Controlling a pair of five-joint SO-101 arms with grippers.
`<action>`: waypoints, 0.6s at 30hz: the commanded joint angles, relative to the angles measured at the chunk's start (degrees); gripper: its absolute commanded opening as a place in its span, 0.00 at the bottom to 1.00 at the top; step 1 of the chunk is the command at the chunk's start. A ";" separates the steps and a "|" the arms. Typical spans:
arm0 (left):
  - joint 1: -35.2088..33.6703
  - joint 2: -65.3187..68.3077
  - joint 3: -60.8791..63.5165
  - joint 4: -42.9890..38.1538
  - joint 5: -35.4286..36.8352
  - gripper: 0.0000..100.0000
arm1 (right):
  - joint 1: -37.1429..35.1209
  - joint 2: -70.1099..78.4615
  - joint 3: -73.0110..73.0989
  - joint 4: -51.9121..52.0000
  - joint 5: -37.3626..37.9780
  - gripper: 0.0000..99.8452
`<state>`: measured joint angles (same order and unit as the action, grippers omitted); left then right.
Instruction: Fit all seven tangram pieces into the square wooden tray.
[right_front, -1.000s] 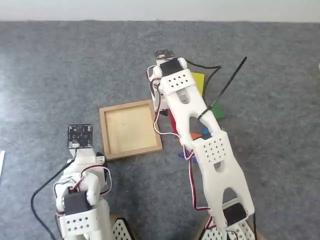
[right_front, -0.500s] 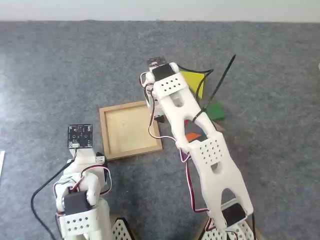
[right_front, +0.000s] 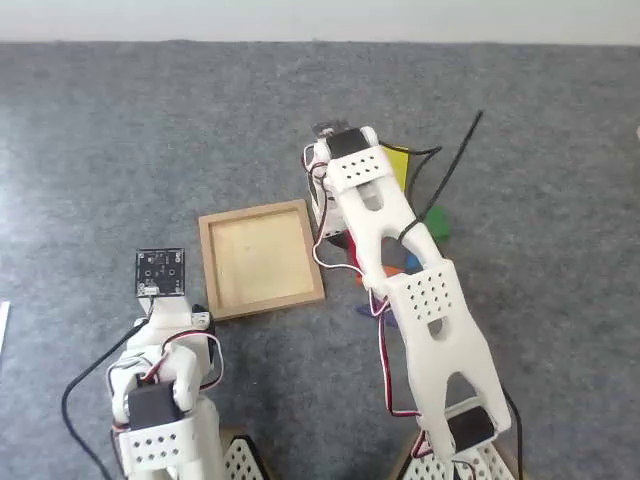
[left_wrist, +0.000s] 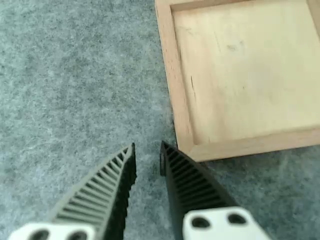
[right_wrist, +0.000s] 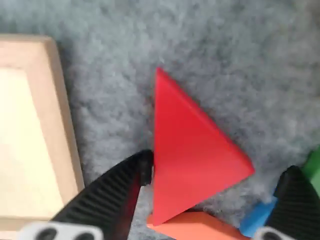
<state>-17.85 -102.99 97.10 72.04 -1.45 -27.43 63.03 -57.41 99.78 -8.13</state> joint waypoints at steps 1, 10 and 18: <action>0.09 -1.05 -0.66 0.18 0.00 0.08 | 0.57 0.75 -1.32 0.04 0.70 0.40; 0.09 -1.05 -0.66 0.18 0.00 0.08 | 0.40 0.75 -1.41 -0.04 8.44 0.28; 0.09 -1.05 -0.66 0.18 0.00 0.08 | -1.19 0.92 -1.05 1.63 6.59 0.26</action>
<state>-17.85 -102.99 97.10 72.04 -1.45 -27.34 63.03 -58.11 100.04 -0.48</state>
